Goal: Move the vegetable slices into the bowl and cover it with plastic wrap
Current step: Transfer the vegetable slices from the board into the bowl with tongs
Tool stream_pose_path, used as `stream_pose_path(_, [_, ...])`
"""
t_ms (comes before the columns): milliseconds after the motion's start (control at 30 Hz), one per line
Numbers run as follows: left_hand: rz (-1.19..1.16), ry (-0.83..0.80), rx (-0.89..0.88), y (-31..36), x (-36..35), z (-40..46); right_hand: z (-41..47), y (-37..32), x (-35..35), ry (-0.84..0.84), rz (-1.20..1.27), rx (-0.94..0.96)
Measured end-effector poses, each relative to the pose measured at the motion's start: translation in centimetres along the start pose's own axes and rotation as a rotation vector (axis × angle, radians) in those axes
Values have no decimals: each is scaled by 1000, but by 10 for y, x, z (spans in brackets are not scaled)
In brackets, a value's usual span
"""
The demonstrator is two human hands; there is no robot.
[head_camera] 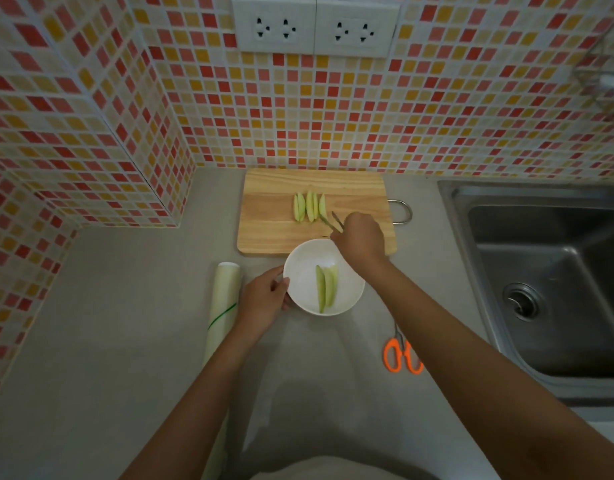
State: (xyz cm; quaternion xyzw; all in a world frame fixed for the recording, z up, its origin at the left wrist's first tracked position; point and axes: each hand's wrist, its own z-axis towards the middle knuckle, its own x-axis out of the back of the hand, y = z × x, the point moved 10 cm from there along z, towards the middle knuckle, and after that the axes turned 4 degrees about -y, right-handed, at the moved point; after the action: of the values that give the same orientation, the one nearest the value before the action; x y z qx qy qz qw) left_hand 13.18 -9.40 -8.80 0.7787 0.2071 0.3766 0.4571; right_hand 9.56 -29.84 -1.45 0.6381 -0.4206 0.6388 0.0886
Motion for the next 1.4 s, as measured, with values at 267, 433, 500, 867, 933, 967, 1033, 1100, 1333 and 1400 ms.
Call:
stream_pose_path(267, [-38, -3, 19, 0, -2, -2, 1, 11, 7, 25, 216, -4])
stream_pose_path(433, [-36, 6, 13, 1, -1, -3, -69, 25, 32, 84, 405, 16])
stream_pose_path(500, [-29, 4, 14, 1, -1, -3, -101, 27, 26, 48, 393, 33])
stream_pose_path(867, [-23, 14, 4, 2, -1, -2, -127, 18, -5, -50, 127, 12])
stream_pose_path(933, [-32, 16, 6, 0, -1, -2, -105, 13, 11, 9, 187, 1])
stream_pose_path(967, [-36, 17, 6, -1, -1, -2, -90, 11, 16, 30, 214, -9])
stream_pose_path(1033, [-62, 15, 8, -3, -2, -1, -59, 7, 17, 38, 256, -31])
stream_pose_path(1100, [-77, 14, 14, -4, -2, -1, -29, 1, 11, 27, 249, -44])
stream_pose_path(1333, [-56, 11, 14, -4, -2, -1, 15, -11, -15, -18, 135, -50])
stream_pose_path(1400, [-56, 8, 6, -3, -2, -2, 18, -10, -14, -9, 105, -45])
